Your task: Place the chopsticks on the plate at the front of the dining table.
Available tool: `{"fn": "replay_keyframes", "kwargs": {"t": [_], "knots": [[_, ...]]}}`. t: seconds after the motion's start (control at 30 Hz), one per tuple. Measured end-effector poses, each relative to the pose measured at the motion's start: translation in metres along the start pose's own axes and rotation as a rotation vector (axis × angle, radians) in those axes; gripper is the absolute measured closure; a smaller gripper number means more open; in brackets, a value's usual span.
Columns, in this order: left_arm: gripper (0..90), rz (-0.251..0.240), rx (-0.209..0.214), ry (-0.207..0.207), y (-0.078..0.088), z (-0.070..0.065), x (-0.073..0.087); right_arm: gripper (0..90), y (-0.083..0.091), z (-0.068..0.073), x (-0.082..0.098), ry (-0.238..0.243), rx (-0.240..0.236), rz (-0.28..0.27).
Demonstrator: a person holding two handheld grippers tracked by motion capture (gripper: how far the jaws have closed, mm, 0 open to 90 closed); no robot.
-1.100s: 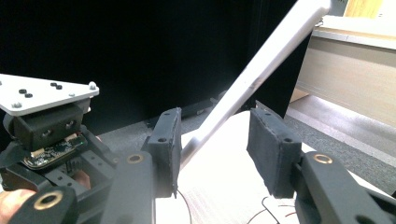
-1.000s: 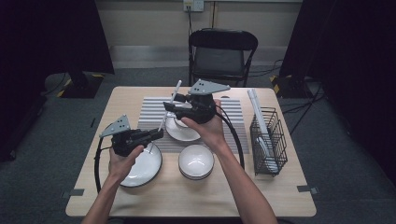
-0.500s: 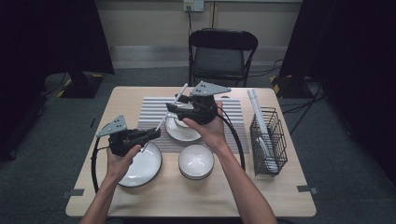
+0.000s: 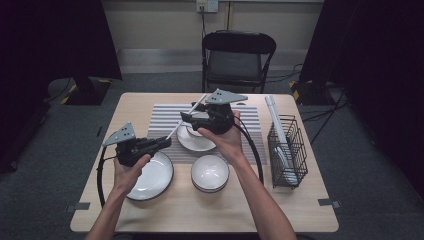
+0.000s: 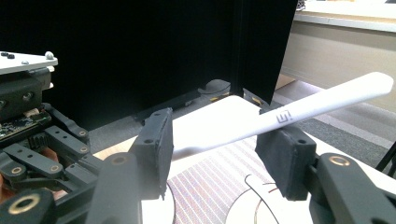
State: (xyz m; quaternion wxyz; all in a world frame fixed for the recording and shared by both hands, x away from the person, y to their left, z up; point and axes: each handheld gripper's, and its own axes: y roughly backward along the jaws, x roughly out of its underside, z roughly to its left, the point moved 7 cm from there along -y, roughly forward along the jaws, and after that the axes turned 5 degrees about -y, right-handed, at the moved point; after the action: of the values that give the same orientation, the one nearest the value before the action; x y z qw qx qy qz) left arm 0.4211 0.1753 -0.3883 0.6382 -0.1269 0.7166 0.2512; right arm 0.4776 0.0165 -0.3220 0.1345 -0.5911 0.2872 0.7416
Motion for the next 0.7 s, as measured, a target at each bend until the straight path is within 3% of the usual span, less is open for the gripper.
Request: {"fn": "replay_keyframes", "kwargs": {"t": [0.43,0.7], "knots": [[85.9,-0.013,-0.006,0.005,0.0032,0.0028,-0.0017,39.6,0.0034,-0.0061,0.0063,-0.014,0.010,-0.004],[85.9,0.006,0.000,-0.006,0.0002,0.0022,0.0005,38.4,0.0072,-0.0093,0.0050,-0.023,0.016,-0.015]]}}
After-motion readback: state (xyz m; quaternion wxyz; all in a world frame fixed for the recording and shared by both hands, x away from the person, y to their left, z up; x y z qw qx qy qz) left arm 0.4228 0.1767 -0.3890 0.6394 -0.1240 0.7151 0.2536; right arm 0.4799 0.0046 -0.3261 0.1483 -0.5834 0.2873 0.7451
